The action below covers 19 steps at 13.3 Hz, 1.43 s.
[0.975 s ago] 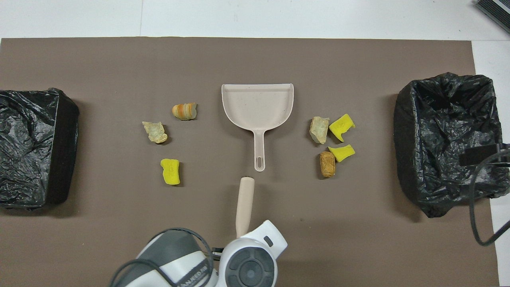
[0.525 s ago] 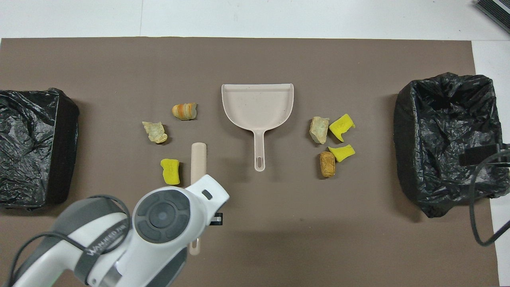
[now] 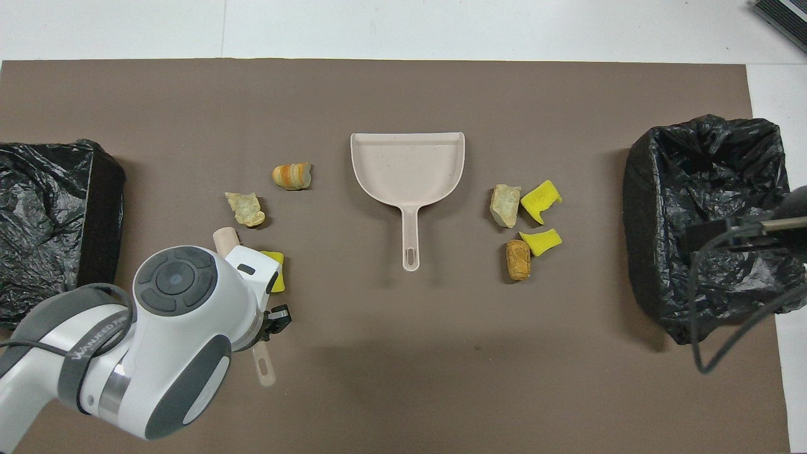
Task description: Sweep and dump trash in bin
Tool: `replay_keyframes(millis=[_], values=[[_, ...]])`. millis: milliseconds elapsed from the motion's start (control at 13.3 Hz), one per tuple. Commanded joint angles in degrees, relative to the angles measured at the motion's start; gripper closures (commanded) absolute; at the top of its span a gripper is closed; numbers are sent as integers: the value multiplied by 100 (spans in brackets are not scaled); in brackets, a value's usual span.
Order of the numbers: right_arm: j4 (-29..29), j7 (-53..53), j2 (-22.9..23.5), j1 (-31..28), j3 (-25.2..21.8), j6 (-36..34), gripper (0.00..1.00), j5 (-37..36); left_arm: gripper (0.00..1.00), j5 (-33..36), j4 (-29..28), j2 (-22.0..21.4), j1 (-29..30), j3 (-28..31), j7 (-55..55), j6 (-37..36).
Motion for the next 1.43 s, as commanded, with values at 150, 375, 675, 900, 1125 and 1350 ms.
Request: replay_keyframes(millis=[150,375,675,900,1125,1350], values=[[249,1216,1366,779,267,1073,0,-13,100,-1046,-385,-26,-54,36,-1297,1241],[222,1605,1939,1106,276,1937,0,-5,100,-1522,-140,466,-11,36,-1466,1893],[170,1824,2432,1554,276,2227,0,57,100,-1594,326,853,314,45,-1554,2237],[-111,1895,2556,1660,276,2614,0,57,100,-1489,1012,1249,491,53,-1153,2071],[-208,1896,2679,1854,276,2781,0,39,100,-1349,1048,1127,491,80,-46,1115],[-349,1817,2670,1863,276,2782,25,-57,100,-795,1197,916,560,88,420,464]])
